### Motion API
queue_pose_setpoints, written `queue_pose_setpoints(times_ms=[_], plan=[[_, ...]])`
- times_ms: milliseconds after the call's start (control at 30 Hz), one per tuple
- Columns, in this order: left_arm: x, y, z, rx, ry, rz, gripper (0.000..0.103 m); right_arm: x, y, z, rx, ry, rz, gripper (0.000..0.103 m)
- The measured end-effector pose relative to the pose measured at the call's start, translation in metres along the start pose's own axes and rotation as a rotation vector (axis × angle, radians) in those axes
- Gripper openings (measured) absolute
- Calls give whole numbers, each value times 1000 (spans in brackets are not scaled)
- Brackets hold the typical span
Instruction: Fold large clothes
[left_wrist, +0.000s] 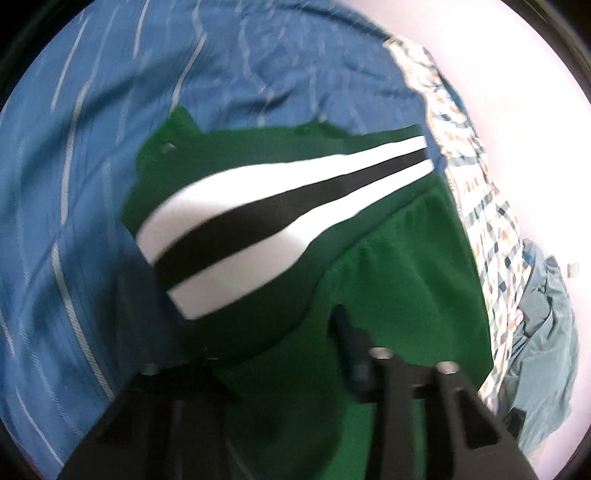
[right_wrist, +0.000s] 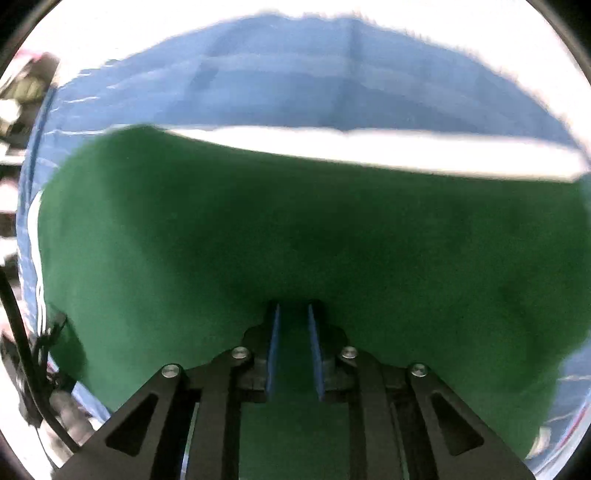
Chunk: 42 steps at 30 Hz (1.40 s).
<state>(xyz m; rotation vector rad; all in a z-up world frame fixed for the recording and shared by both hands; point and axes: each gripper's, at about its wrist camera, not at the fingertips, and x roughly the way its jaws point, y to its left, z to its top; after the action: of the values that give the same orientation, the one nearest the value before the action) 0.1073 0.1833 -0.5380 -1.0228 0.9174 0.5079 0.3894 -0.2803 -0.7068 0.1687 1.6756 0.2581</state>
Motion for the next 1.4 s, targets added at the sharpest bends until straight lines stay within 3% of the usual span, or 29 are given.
queue_pose_setpoints(times_ms=[100,233,333,400,500,533,633,667,700,800,933,967,1100,1167,1267,1400], plan=[[-17,-16,-1,55,-56,-7,14,-9,-9,4,-21,20,2,18],[-66,-59,-13,238,-172,-137,13,-29,-46,1,-12,44,116,34],[-62,-68,-17,292,-162,-210,15,-38,-68,-7,-4,42,159,34],[-33,-52,-9,232,-81,-231,32,-37,-75,-7,7,42,172,34],[11,-16,5,88,7,-209,44,-34,-80,-12,25,53,179,36],[20,-7,9,50,27,-198,44,-34,-79,-15,20,55,174,41],[36,23,16,-103,52,-287,43,-37,-36,-30,-4,50,169,51],[35,25,16,-115,44,-286,38,-39,-33,-30,-27,48,160,51],[33,22,15,-98,33,-260,23,-33,-26,-28,-44,47,145,51],[20,7,13,4,-15,-178,12,-21,-17,-26,-87,54,61,50],[-5,-21,18,83,-70,-130,10,-10,1,-25,-146,24,-103,52],[-11,-28,20,102,-84,-126,10,-13,-1,-25,-130,33,-97,52],[-41,-57,35,193,-162,-125,9,-44,-49,-29,60,29,181,54],[-60,-71,48,253,-210,-126,9,-72,-81,-45,145,-11,259,54],[-83,-112,48,457,-306,-76,9,-107,-117,-70,179,-77,250,54],[-106,-164,6,765,-352,-46,9,-126,-161,-112,251,-94,213,54]])
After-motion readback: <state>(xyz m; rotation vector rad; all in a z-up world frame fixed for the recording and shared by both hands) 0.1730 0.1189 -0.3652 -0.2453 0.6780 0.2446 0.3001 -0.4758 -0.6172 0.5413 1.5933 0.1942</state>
